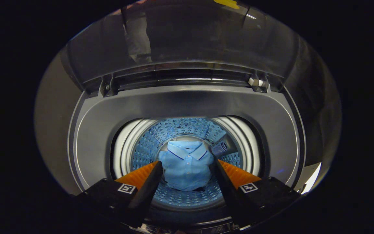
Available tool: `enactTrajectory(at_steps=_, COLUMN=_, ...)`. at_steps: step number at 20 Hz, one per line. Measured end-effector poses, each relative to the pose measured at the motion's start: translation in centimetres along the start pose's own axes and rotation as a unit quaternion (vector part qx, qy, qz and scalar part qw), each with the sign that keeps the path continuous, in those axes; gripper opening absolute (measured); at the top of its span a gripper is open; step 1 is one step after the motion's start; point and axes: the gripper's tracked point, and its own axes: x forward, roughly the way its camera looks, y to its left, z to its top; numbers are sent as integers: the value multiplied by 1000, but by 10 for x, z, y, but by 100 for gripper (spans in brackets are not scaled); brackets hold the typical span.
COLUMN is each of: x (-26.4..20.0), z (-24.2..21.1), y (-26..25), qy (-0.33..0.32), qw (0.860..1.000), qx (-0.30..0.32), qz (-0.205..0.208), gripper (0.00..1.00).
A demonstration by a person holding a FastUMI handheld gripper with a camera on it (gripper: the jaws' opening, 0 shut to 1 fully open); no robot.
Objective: Put the clothes into the washing machine and then close the washing machine lid.
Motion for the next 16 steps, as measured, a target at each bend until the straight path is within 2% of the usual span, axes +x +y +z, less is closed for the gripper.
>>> enactTrajectory(at_steps=4, x=-12, z=3, y=-4, qy=-6, qw=1000, qx=4, qz=-7, gripper=99)
enactTrajectory(at_steps=6, x=-33, z=15, y=-9, qy=-28, qw=999, qx=15, qz=-9, gripper=99)
enactTrajectory(at_steps=11, x=-105, z=68, y=-26, qy=-118, qw=992, qx=25, qz=-33, gripper=99)
enactTrajectory(at_steps=16, x=-175, z=136, y=-18, qy=-189, qw=981, qx=20, qz=-27, gripper=99)
